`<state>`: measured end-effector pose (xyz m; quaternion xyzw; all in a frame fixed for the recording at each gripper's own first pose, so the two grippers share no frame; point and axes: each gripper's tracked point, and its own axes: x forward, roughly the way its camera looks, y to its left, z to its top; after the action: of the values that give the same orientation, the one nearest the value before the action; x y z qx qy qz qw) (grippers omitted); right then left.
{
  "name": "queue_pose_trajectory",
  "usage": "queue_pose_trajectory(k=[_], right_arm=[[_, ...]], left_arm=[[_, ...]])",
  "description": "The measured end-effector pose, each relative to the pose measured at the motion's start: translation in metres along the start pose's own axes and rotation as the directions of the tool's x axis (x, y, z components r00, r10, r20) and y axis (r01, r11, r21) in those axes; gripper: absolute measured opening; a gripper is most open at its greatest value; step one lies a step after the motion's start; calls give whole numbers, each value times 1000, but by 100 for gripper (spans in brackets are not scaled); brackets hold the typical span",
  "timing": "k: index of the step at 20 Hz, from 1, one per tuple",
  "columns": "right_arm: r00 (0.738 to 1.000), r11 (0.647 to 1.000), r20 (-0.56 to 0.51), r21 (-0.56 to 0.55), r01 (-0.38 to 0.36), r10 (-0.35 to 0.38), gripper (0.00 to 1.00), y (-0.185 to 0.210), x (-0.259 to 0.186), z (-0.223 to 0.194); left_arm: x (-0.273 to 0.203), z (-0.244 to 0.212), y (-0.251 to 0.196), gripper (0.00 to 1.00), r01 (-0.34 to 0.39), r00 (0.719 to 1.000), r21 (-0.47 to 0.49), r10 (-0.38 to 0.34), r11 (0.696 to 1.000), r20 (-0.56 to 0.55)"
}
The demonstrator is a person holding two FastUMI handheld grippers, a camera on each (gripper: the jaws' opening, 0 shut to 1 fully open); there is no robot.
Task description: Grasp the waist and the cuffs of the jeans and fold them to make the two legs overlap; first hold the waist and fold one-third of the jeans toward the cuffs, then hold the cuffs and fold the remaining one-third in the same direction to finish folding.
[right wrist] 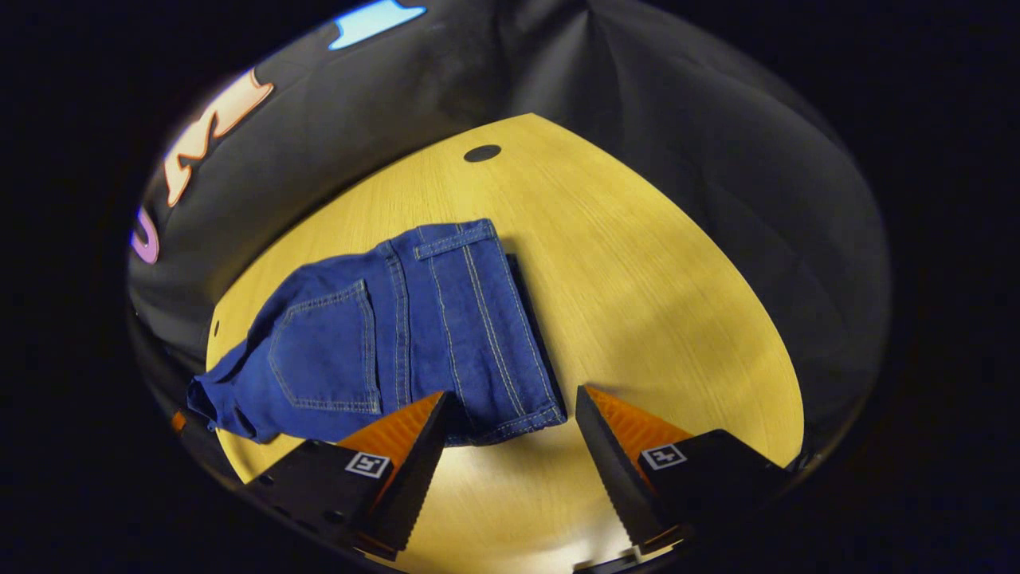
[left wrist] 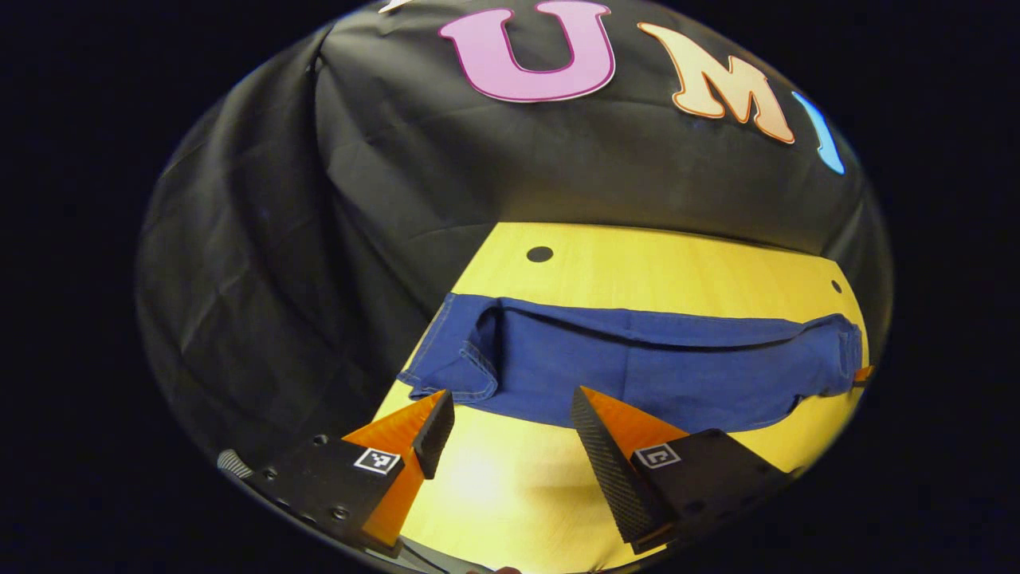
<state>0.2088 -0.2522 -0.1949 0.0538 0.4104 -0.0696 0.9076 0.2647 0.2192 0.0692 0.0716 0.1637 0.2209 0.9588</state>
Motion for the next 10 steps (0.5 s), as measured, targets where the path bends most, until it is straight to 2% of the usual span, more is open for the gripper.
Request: queue_pose_trajectory(k=[1, 2, 4, 7, 10], right_arm=[[1000, 1000, 10, -19, 2, -2, 96, -1, -1, 1], [1000, 999, 5, -33, 4, -3, 87, 0, 0, -2], [1000, 998, 1, -60, -16, 16, 89, 6, 0, -7], [999, 996, -6, -78, -36, 36, 53, 18, 2, -11], [999, 997, -11, -57, -51, 51, 41, 21, 0, -11]], left_arm=[[0, 2, -3, 91, -10, 1000, -10, 10, 1000, 5], [-3, 6, -5, 91, -14, 1000, -25, 14, 1000, 4], [-2, 6, -7, 90, -15, 1000, -66, 15, 998, -1], [-3, 2, -14, 91, -15, 1000, -100, 14, 995, -3], [-6, -6, -25, 91, -13, 1000, -114, 12, 993, -11]])
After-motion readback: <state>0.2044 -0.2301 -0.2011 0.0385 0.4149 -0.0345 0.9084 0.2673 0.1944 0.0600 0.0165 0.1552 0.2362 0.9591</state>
